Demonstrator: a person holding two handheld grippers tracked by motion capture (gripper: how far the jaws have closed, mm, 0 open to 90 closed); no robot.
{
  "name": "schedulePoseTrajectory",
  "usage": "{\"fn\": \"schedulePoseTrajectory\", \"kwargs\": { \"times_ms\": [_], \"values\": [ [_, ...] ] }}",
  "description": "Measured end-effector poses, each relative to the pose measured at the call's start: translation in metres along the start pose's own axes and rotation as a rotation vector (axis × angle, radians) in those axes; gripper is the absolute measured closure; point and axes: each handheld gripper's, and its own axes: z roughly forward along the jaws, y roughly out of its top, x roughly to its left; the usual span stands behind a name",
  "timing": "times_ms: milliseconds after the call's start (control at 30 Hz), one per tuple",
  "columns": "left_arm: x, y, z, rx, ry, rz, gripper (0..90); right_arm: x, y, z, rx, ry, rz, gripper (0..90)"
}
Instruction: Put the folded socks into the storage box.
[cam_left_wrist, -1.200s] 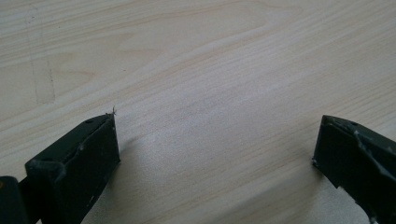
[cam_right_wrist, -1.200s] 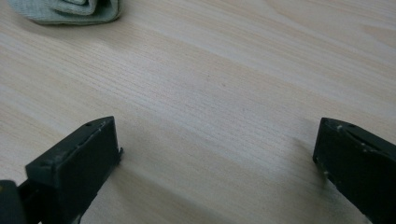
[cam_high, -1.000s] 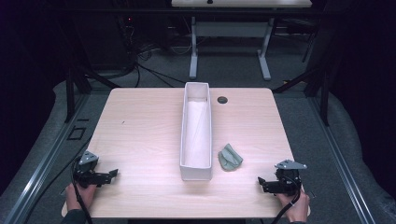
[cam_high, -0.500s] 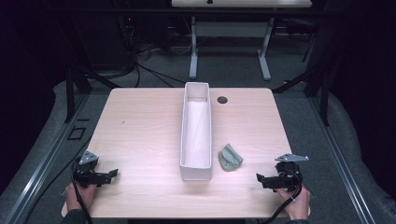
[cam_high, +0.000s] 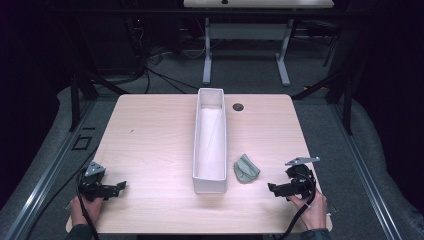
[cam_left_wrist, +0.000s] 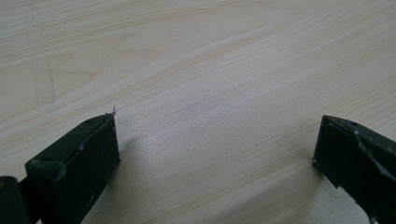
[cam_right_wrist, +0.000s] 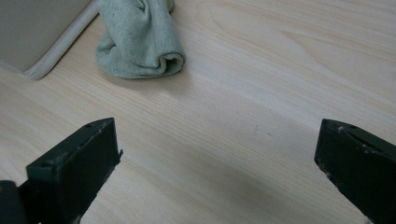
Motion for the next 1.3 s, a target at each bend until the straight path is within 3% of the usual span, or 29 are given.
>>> {"fn": "schedulePoseTrajectory", "kwargs": {
  "times_ms": [33,567,600,700,1000,1033,1133,1167,1233,1267,1300],
  "values": [
    [0.000,0.000,0.000,0.000,0.000,0.000,0.0,0.002,0.001,0.000,0.005,-0.024,0.001,0.0],
    [0.000,0.000,0.000,0.000,0.000,0.000,0.0,0.006,0.019,-0.004,0.040,-0.008,-0.030,0.0],
    [0.000,0.000,0.000,0.000,0.000,0.000,0.0,0.006,0.020,-0.004,0.043,0.009,-0.032,0.0],
    [0.000,0.000,0.000,-0.001,0.000,-0.001,0.0,0.007,0.023,-0.004,0.048,-0.011,-0.034,0.0],
    [0.000,0.000,0.000,0.001,0.000,0.001,0.0,0.009,0.033,-0.002,0.075,0.010,-0.050,0.0],
    [0.000,0.000,0.000,0.001,0.000,0.001,0.0,0.010,0.034,-0.002,0.079,-0.010,-0.058,0.0],
    [0.000,0.000,0.000,0.000,0.000,0.001,0.0,0.011,0.038,-0.001,0.083,0.031,-0.064,0.0],
    [0.000,0.000,0.000,0.000,0.000,0.000,0.1,0.013,0.041,-0.001,0.091,0.015,-0.071,0.0],
    [0.000,0.000,0.000,0.001,0.000,0.001,0.0,0.012,0.042,0.000,0.091,0.039,-0.075,0.0],
    [0.000,0.000,0.000,0.000,0.000,0.001,0.1,0.015,0.044,0.001,0.097,-0.009,-0.077,0.0],
    [0.000,0.000,0.000,0.000,0.000,0.001,0.0,0.014,0.045,0.002,0.093,0.027,-0.078,0.0]
  ]
}}
